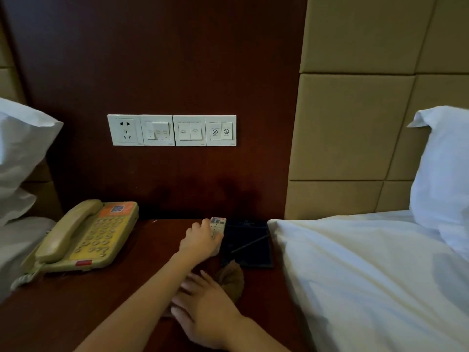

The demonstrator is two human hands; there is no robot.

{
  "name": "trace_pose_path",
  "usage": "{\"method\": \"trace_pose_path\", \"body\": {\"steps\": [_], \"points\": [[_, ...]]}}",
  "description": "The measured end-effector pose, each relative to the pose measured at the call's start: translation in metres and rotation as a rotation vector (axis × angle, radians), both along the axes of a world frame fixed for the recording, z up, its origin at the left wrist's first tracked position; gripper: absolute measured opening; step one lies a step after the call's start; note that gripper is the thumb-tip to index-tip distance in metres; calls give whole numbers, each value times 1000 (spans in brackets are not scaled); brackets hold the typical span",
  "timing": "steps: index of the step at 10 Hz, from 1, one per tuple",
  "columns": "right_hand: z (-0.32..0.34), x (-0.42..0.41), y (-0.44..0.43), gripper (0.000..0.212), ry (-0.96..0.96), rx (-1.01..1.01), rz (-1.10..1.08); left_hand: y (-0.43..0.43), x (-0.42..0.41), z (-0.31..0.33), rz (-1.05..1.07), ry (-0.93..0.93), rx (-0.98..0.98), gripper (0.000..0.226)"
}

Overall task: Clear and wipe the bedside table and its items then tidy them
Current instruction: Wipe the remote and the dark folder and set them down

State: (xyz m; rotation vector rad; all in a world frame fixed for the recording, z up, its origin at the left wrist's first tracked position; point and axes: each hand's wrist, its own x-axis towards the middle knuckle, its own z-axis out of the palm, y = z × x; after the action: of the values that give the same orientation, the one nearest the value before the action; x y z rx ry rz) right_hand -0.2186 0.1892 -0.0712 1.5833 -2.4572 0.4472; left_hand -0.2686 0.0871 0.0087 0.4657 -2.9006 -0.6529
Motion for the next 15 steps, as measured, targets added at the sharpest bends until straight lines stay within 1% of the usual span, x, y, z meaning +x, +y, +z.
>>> {"method": "trace_pose_path", "body": {"steps": [1, 2, 3, 4, 5, 6, 8, 11, 13, 14, 15], "points": [[37, 14, 21, 38, 25, -93, 8, -17, 19, 4, -36, -81, 8, 78], [56, -3, 55, 28, 56, -304, -260, -18, 40, 3, -105, -85, -142, 84], [56, -36, 97, 37, 26, -173, -631, -4, 55, -1, -243, 106, -528, 62], [46, -54, 116, 53, -221, -90, -676, 10, 56, -3, -401, 147, -750, 38], [40, -65, 122, 58, -363, -95, -627, 19, 52, -6, -422, 73, -755, 28], [42, -73, 125, 54, -420, -100, -635, 24, 46, -9, -378, 44, -717, 26], [41, -82, 127, 52, -447, -94, -640, 32, 40, -16, -342, 80, -675, 22], [44, -89, 126, 52, -407, -15, -647, 36, 33, -17, -345, 105, -703, 21], [44, -89, 127, 51, -397, -20, -637, 31, 32, -18, -368, 115, -672, 18], [45, -89, 130, 53, -346, 1, -631, 22, 35, -14, -350, 206, -544, 24], [56, -85, 129, 59, -158, 7, -599, 1, 38, -11, -140, 337, -385, 45]]}}
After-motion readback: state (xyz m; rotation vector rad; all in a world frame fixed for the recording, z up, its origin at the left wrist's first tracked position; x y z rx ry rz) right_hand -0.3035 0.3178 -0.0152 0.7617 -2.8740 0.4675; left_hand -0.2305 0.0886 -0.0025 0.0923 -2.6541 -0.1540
